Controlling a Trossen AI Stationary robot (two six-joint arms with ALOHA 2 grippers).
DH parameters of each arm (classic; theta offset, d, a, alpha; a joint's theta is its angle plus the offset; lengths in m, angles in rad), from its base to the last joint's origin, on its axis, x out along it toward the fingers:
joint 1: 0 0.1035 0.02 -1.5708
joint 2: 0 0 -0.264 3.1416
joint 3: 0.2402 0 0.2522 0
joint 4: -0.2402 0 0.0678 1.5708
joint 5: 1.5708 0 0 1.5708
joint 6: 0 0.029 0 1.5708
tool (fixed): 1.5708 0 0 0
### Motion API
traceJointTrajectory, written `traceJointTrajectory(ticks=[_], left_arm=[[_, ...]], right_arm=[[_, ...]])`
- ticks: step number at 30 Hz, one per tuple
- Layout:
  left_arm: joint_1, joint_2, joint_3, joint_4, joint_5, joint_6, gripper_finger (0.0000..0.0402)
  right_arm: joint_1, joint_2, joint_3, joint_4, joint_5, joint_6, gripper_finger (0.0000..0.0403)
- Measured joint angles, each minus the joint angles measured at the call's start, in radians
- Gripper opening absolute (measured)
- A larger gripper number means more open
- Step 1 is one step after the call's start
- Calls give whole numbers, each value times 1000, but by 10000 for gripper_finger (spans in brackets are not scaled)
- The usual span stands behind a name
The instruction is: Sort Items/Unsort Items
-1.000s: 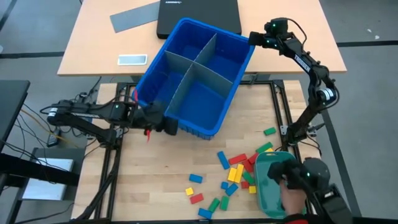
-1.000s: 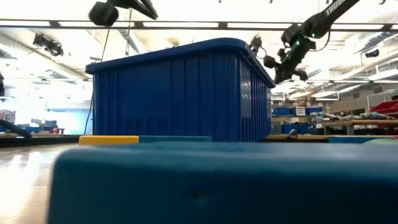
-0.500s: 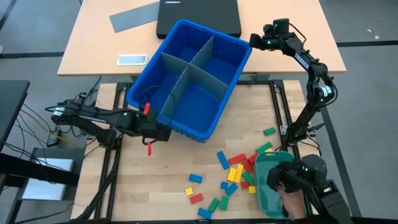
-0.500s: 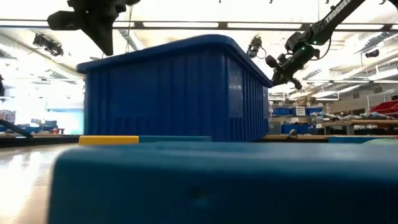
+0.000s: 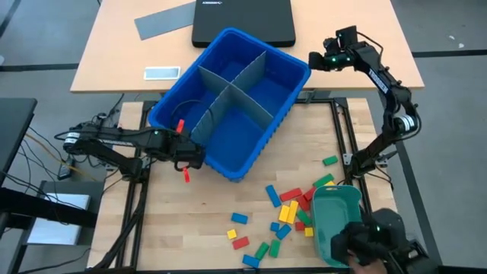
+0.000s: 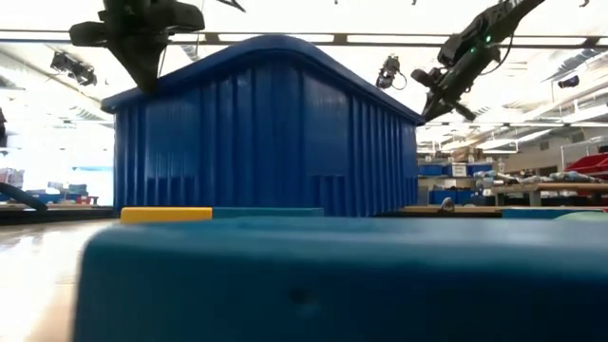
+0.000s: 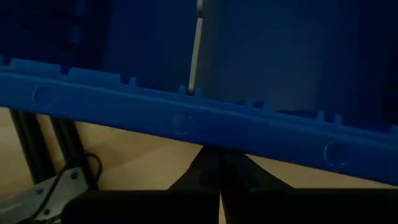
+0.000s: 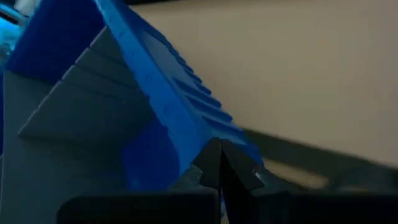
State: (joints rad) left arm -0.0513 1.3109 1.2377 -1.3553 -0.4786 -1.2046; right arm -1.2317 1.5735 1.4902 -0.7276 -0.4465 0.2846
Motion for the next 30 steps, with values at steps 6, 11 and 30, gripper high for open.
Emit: traceJointTrajectory(ticks=[6, 11, 30], left_arm=[[27, 2, -3, -35, -68, 22, 1], [70, 3, 0, 0, -122, 30, 1], [223, -187, 19, 214, -160, 101, 1]], right_arm=[[46, -103, 0, -185, 145, 7, 1], [80, -191, 0, -331, 133, 11, 1], [211, -297, 0, -159, 237, -14, 47]])
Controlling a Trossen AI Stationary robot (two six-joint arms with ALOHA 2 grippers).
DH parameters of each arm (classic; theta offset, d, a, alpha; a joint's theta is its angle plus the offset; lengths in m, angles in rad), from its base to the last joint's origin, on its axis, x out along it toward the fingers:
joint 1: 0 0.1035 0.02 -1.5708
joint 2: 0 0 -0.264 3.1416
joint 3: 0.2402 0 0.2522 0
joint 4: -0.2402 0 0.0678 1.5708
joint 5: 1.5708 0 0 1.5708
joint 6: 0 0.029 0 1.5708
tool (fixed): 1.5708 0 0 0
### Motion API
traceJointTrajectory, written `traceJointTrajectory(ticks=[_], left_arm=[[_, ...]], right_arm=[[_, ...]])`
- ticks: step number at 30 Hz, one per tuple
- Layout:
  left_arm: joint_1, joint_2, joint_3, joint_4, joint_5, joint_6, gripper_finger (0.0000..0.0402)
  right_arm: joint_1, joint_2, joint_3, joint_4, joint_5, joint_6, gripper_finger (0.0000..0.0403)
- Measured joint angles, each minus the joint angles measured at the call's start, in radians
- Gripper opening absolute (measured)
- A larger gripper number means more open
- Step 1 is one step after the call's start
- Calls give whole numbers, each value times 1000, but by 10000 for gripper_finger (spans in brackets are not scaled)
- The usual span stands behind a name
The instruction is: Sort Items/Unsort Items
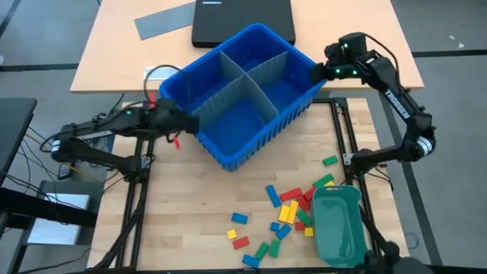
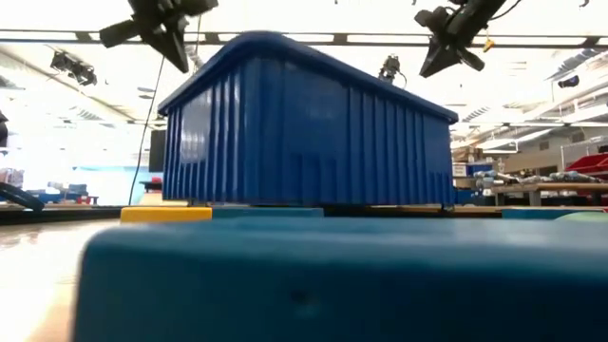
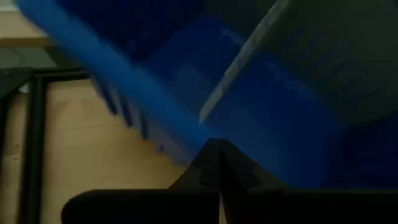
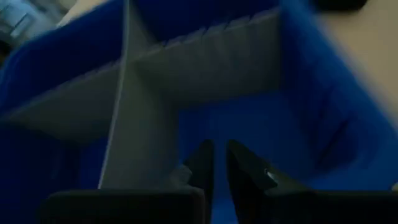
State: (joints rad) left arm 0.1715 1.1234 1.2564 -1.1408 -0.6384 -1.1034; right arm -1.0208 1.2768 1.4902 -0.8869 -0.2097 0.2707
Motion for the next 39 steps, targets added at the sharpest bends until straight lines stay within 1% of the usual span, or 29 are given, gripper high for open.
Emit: traceJointTrajectory(ticks=[3, 6, 7, 9, 12, 17, 20, 23, 25, 27, 31, 35, 37, 39], left_arm=[[1, -41, 0, -6, 11, -7, 1], [2, -63, -1, -29, 37, -49, 1], [2, -64, -1, -37, 56, -77, 1], [6, -61, -1, -124, 108, -190, 1], [14, -53, -3, -256, 158, -336, 1], [14, -44, -3, -432, 178, -454, 1], [14, -42, -20, -424, 183, -481, 1], [24, -35, -53, -424, 218, -504, 1], [30, -27, -89, -418, 236, -505, 1], [40, -17, -127, -391, 236, -505, 1], [73, -16, -198, -277, 231, -478, 2], [107, -15, -232, -144, 205, -392, 3], [131, -17, -232, -110, 181, -351, 4], [162, -17, -232, -96, 179, -297, 4]], right_arm=[[-32, 40, 0, 59, 30, -23, 63], [-72, 93, 0, 100, 39, -47, 71], [-85, 112, 0, 121, 42, -57, 72], [-111, 147, 0, 153, 63, -81, 71], [-150, 196, 0, 218, 81, -124, 61], [-203, 270, 0, 250, 79, -181, 27], [-226, 305, 0, 254, 83, -204, 5], [-246, 325, 0, 284, 90, -204, 7], [-255, 333, 0, 299, 77, -200, 8], [-262, 348, 0, 301, 33, -197, 4], [-265, 387, 0, 290, -64, -208, 4], [-263, 410, 0, 240, -140, -194, 2], [-262, 403, 0, 211, -173, -190, 2], [-262, 386, 0, 166, -199, -192, 2]])
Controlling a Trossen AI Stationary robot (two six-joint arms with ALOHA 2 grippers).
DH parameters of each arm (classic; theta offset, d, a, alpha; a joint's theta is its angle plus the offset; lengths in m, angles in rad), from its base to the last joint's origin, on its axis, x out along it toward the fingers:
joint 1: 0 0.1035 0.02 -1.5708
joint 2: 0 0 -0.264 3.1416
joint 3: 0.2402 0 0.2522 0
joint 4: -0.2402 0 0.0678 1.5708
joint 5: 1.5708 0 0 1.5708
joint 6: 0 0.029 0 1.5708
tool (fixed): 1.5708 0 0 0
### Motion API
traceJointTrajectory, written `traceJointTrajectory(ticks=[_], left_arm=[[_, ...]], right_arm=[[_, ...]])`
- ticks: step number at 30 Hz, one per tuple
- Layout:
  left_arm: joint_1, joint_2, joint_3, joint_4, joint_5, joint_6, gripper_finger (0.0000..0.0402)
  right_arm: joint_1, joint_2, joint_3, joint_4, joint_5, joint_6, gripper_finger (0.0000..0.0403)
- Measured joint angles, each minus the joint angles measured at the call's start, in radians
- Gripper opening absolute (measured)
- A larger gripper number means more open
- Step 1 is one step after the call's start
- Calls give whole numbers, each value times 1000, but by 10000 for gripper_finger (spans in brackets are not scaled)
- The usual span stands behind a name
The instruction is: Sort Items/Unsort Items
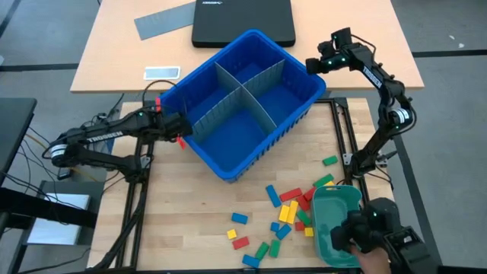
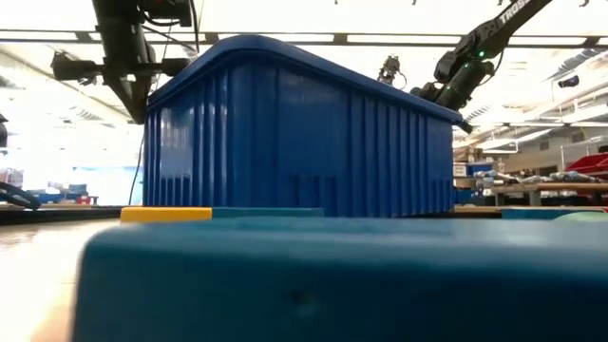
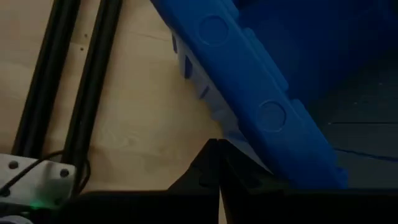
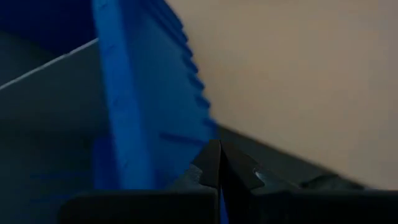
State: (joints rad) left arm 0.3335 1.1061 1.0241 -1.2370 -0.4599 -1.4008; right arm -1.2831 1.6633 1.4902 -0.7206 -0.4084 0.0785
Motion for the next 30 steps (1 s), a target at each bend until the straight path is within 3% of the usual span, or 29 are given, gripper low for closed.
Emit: traceJointTrajectory(ticks=[7, 15, 30], left_arm=[[126, 0, -2, 96, -17, 215, 4], [235, 2, 2, 248, -25, 415, 4], [341, 12, 96, 414, -30, 636, 2]], right_arm=[[11, -64, 1, -171, -59, -6, 1], [45, -160, -2, -320, -9, -9, 0], [89, -301, -3, -419, 52, 7, 0]])
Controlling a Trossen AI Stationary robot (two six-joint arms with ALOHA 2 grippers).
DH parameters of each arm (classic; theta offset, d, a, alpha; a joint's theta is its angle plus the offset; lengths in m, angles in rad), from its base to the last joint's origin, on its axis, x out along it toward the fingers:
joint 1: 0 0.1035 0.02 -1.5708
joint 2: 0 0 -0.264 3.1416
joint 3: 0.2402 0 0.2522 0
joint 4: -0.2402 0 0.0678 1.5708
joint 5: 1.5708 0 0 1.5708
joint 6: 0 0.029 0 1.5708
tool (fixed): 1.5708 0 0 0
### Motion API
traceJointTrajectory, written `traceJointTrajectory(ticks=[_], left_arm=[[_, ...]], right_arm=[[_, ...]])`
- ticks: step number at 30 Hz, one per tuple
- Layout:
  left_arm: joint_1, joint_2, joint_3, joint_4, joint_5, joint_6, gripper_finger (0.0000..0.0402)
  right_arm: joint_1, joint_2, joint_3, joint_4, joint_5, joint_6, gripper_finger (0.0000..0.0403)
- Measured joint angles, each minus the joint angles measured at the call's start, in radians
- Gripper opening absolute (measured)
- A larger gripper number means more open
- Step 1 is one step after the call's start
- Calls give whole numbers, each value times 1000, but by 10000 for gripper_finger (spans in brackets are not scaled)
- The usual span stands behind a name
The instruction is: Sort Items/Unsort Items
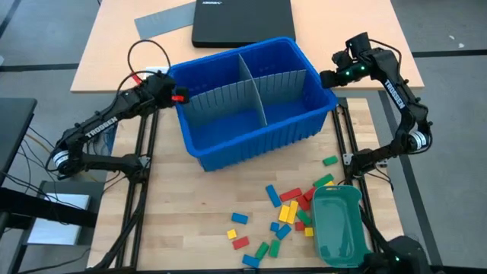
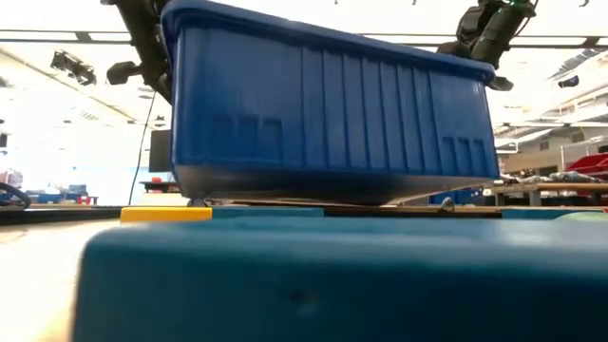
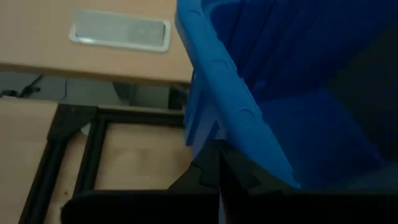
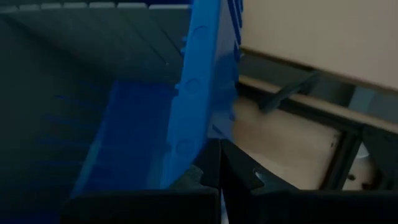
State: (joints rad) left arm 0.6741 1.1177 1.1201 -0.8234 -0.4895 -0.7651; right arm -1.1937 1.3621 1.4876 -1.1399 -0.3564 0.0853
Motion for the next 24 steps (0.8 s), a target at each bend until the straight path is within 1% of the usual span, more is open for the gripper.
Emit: traceJointTrajectory(ticks=[3, 6, 8, 11, 15, 19, 24], left_arm=[[18, 8, 3, 14, 10, 21, 1], [37, 22, 3, 25, 35, 72, 1], [53, 39, 3, 55, 28, 107, 1], [81, 72, 3, 91, 28, 162, 1], [106, 122, 4, 161, 1, 212, 0], [129, 159, 5, 236, -23, 266, 0], [177, 188, 5, 338, 2, 331, 0]], right_arm=[[12, 6, -13, 1, 8, 2, 0], [36, 8, -54, 22, 59, 12, 0], [52, 9, -86, 49, 101, 47, 0], [67, 9, -125, 93, 121, 81, 0], [97, 5, -168, 114, 136, 127, 0], [129, -2, -180, 125, 170, 159, 0], [146, -21, -186, 132, 231, 212, 0]])
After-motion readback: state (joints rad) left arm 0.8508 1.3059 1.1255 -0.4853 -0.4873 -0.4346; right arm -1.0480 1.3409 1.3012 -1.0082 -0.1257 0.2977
